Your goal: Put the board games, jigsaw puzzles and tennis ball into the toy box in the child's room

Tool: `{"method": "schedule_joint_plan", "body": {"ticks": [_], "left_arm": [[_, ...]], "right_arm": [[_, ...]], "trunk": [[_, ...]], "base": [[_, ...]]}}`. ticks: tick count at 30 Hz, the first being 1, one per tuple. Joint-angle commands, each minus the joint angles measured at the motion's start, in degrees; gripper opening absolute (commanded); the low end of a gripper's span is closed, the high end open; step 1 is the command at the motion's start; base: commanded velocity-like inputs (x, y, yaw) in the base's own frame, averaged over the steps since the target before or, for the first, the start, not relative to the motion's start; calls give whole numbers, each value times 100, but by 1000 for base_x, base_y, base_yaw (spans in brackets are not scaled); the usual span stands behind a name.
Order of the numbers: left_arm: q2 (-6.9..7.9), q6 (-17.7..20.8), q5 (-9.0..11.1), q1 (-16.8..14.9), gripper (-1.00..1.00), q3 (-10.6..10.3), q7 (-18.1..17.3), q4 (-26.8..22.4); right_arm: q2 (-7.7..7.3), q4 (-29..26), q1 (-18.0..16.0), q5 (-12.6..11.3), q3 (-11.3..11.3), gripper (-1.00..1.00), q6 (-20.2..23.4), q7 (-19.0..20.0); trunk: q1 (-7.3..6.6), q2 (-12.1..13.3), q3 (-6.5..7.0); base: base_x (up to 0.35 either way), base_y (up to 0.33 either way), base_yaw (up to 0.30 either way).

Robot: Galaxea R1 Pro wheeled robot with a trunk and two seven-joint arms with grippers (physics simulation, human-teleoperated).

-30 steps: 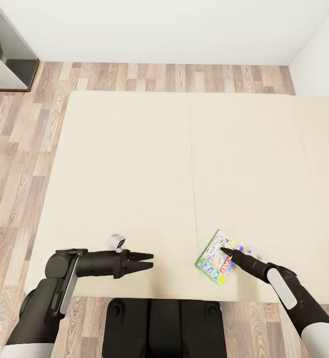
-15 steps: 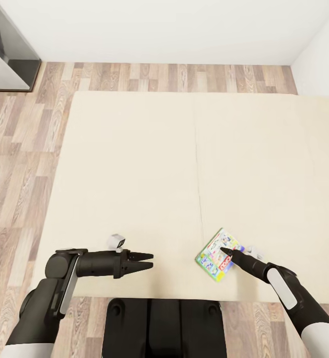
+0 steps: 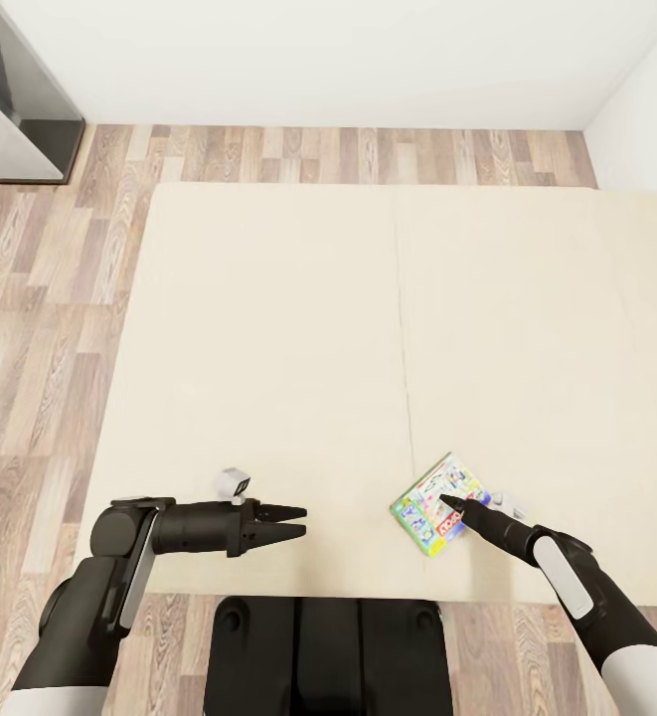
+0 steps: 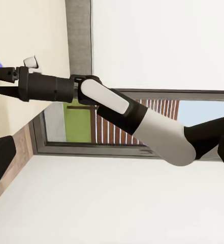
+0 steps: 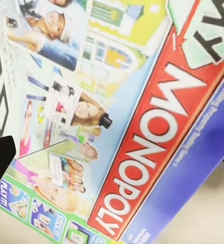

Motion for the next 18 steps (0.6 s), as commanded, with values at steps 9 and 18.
{"method": "schedule_joint_plan", "body": {"ticks": [9,18], "left_arm": [[0,60,-6,-1,100,-5,-22,-2],[-1,60,-6,-1,100,-6,-22,-2]], "right_arm": [[-1,-3,-1,-26,-7,100,34,6],[-1,-3,-1,-26,-7,100,34,6]], "trunk": [[3,-8,-6],[3,-8,-6]], "base": [[0,85,0],[0,82,0]]}}
